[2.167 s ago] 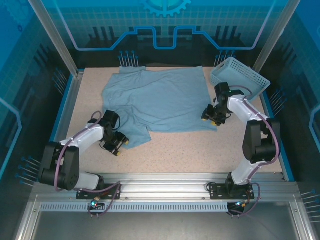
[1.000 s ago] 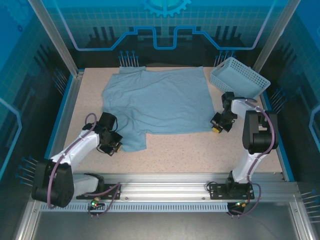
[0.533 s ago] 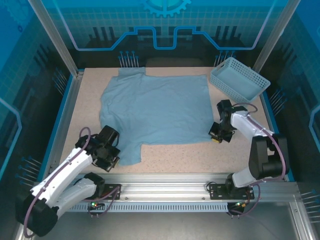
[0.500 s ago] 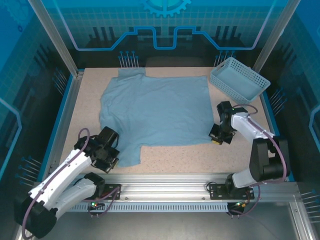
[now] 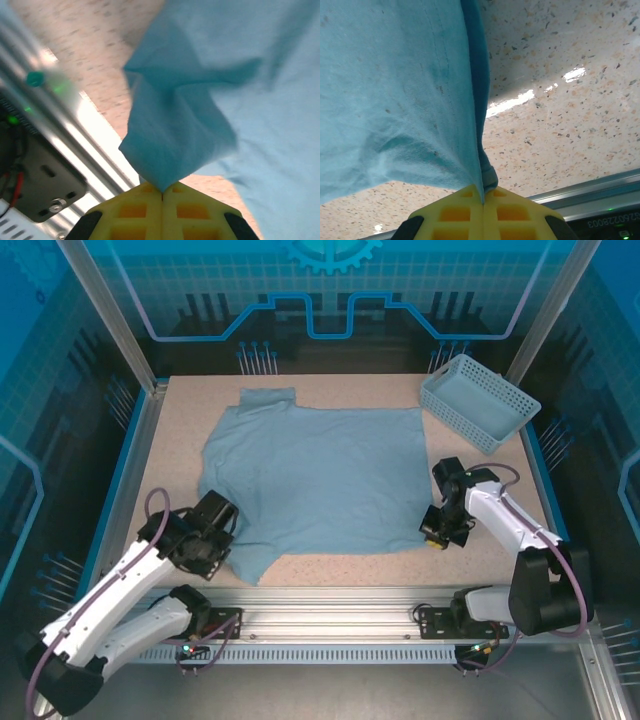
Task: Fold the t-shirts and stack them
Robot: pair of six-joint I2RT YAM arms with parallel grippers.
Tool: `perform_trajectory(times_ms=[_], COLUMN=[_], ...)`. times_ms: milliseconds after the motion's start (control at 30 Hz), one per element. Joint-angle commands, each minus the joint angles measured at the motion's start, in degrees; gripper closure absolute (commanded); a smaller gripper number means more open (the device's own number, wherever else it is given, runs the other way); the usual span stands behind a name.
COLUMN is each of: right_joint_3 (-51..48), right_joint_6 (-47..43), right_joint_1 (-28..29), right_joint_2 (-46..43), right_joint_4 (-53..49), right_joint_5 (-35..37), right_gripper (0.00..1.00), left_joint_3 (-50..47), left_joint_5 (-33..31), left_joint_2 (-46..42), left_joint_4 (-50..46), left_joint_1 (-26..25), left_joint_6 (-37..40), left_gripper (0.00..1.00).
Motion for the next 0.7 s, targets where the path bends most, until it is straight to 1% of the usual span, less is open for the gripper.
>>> perform_trajectory(times_ms=[0, 133, 300, 433, 667], right_joint_3=[4.8, 9.4, 14.7, 18.3, 23.6], right_joint_6=[3.7, 4.0, 3.8, 3.8, 3.2], right_joint_1=[0.1, -1.4, -3.4, -4.6, -6.4], right_joint_2=[2.1, 5.7, 9.8, 13.0, 19.1], right_joint_4=[-1.0, -1.9, -2.1, -1.8, -1.3], right_joint_5=[-0.7, -0.6, -0.8, -1.1, -0.3], right_gripper=[1.0, 1.0, 1.0, 1.0, 1.0], left_joint_3=[6.0, 12.3, 17.2, 20.9, 25.3], left_joint_5=[-4.6, -4.2, -2.1, -2.8, -2.4], left_joint_2=[5.6, 13.0, 20.3, 25.0, 31.9], left_joint_4=[7.3, 10.0, 11.7, 13.6, 16.8], left_joint_1=[0.1, 1.8, 7.7, 11.0, 14.9], left_joint_6=[5.5, 10.6, 17.0, 22.8, 28.8], left_gripper=[1.0, 1.0, 1.0, 1.0, 1.0])
